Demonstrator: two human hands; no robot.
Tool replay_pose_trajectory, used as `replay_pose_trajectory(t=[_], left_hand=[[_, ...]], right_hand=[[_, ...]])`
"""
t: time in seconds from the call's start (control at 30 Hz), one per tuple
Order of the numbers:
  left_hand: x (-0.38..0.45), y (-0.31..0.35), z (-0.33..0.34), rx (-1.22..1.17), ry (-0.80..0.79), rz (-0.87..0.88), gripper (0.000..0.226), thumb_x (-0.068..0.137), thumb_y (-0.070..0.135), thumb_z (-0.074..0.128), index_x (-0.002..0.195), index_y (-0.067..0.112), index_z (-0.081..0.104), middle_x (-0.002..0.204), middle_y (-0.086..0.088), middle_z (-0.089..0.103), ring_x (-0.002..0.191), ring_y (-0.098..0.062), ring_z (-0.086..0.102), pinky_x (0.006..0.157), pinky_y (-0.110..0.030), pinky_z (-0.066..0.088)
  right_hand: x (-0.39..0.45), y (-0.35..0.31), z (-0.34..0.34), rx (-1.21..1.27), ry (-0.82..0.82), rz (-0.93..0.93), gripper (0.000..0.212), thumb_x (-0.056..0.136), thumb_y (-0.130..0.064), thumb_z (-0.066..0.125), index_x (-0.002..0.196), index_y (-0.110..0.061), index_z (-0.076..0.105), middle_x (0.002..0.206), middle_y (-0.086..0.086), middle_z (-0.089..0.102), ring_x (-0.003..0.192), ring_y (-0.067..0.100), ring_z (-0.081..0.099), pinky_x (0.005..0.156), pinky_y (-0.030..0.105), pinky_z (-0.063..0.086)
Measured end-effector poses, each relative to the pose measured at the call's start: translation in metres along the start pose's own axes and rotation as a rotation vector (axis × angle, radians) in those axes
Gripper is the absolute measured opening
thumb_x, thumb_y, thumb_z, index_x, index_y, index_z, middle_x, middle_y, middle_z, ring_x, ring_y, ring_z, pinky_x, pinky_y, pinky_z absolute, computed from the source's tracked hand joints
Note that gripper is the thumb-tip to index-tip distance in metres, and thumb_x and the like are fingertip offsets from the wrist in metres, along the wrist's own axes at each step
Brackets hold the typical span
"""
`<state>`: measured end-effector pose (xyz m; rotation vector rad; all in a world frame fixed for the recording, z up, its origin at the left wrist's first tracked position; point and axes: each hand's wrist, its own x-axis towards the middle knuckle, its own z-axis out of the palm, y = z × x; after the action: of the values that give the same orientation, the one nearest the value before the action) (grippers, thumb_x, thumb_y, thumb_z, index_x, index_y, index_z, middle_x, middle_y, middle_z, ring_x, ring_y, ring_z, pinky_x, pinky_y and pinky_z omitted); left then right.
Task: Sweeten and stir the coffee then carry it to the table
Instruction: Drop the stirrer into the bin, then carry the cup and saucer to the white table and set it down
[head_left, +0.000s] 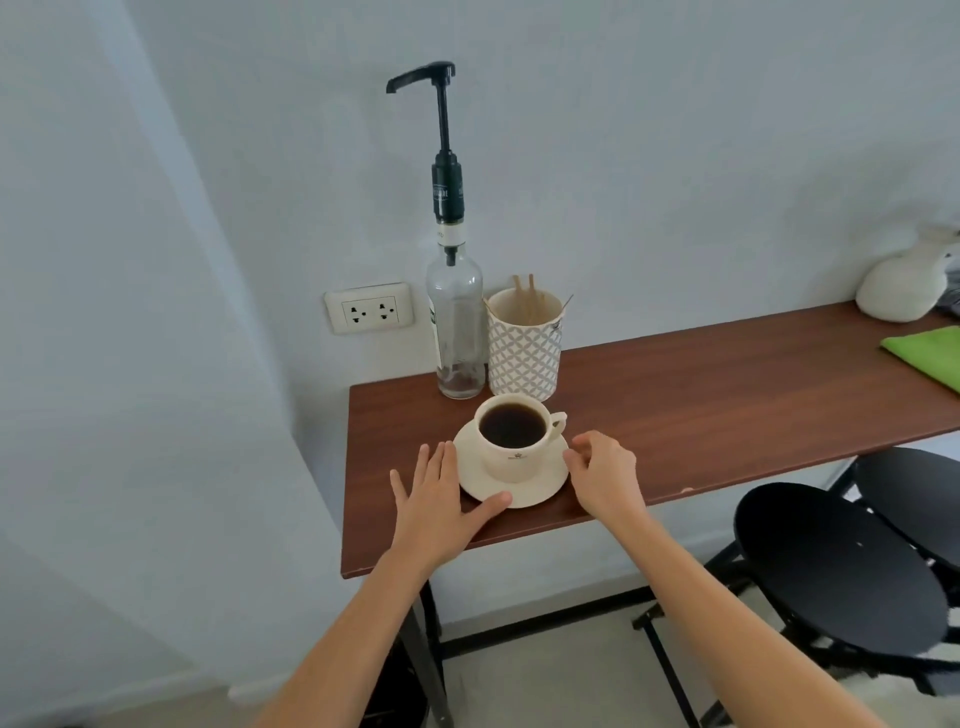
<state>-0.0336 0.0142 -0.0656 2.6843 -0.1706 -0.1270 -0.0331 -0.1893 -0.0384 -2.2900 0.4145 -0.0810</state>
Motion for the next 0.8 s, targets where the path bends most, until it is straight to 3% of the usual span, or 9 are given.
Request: replay_pose_trajectory(t=[0.07, 0.23, 0.43, 0.5, 0.57, 0.6, 0.7, 0.8], left_hand=[[0.001, 0.0, 0.001, 0.003, 0.009, 0.02, 0.104, 0.084, 0.08, 0.04, 0.16, 0.017, 0.006, 0.17, 0.0, 0.009, 0.157, -0.021, -0.005, 0.122, -0.059, -0.006], [0.005, -0.002, 0.002, 0.014, 0.005, 0.033, 0.103, 0.085, 0.079, 0.04, 0.16, 0.018, 0.006, 0.17, 0.001, 0.01, 0.157, -0.021, -0.005, 0.122, -0.058, -0.006], [-0.003, -0.003, 0.0, 0.065, -0.025, 0.051, 0.104, 0.083, 0.082, 0.037, 0.16, 0.021, 0.004, 0.17, 0.003, 0.008, 0.156, -0.02, -0.007, 0.121, -0.057, -0.009], [-0.009, -0.002, 0.0, 0.066, -0.034, 0.051, 0.103, 0.084, 0.081, 0.039, 0.16, 0.022, 0.002, 0.17, 0.005, 0.007, 0.156, -0.019, -0.008, 0.121, -0.057, -0.01], [-0.015, 0.0, 0.0, 0.078, -0.03, 0.049, 0.103, 0.083, 0.082, 0.037, 0.16, 0.023, 0.002, 0.17, 0.006, 0.007, 0.156, -0.019, -0.008, 0.121, -0.057, -0.011], [-0.019, 0.001, 0.001, 0.088, -0.028, 0.047, 0.104, 0.082, 0.083, 0.036, 0.16, 0.023, 0.003, 0.17, 0.006, 0.007, 0.156, -0.018, -0.008, 0.12, -0.057, -0.011], [-0.03, 0.006, 0.004, 0.086, -0.029, 0.033, 0.107, 0.079, 0.086, 0.034, 0.161, 0.024, 0.006, 0.169, 0.008, 0.009, 0.156, -0.017, -0.008, 0.12, -0.057, -0.012], [-0.042, 0.014, 0.007, 0.073, -0.041, 0.007, 0.113, 0.071, 0.092, 0.026, 0.161, 0.026, 0.007, 0.169, 0.009, 0.01, 0.156, -0.016, -0.007, 0.121, -0.058, -0.011]], right_hand=[[0.007, -0.002, -0.001, -0.051, -0.021, -0.004, 0.035, 0.098, -0.025, 0.058, 0.129, -0.009, 0.059, 0.126, 0.011, 0.066, 0.119, 0.027, 0.059, 0.098, 0.038, 0.048], [0.01, -0.005, -0.003, -0.116, -0.07, -0.02, 0.032, 0.094, -0.026, 0.065, 0.125, -0.016, 0.065, 0.104, 0.005, 0.072, 0.096, 0.021, 0.066, 0.084, 0.035, 0.053], [-0.003, 0.001, -0.002, -0.089, -0.101, 0.0, 0.037, 0.095, -0.026, 0.063, 0.131, -0.017, 0.058, 0.113, 0.007, 0.069, 0.1, 0.023, 0.067, 0.086, 0.036, 0.056], [-0.007, 0.005, -0.002, -0.039, -0.141, 0.02, 0.037, 0.096, -0.025, 0.063, 0.131, -0.017, 0.055, 0.108, 0.008, 0.069, 0.078, 0.018, 0.072, 0.068, 0.032, 0.062], [-0.012, 0.01, -0.005, 0.055, -0.2, 0.052, 0.035, 0.096, -0.021, 0.062, 0.13, -0.019, 0.051, 0.1, 0.011, 0.07, 0.051, 0.01, 0.067, 0.045, 0.022, 0.054], [-0.014, 0.013, -0.007, 0.107, -0.235, 0.066, 0.035, 0.096, -0.018, 0.061, 0.129, -0.02, 0.05, 0.095, 0.013, 0.071, 0.044, 0.01, 0.065, 0.042, 0.02, 0.052], [-0.023, 0.02, -0.014, 0.259, -0.354, 0.087, 0.041, 0.096, -0.011, 0.06, 0.132, -0.022, 0.043, 0.081, 0.015, 0.074, 0.05, 0.022, 0.072, 0.046, 0.026, 0.057], [-0.03, 0.029, -0.02, 0.487, -0.499, 0.118, 0.052, 0.096, -0.003, 0.059, 0.134, -0.032, 0.038, 0.104, 0.016, 0.072, 0.075, 0.034, 0.076, 0.053, 0.033, 0.061]])
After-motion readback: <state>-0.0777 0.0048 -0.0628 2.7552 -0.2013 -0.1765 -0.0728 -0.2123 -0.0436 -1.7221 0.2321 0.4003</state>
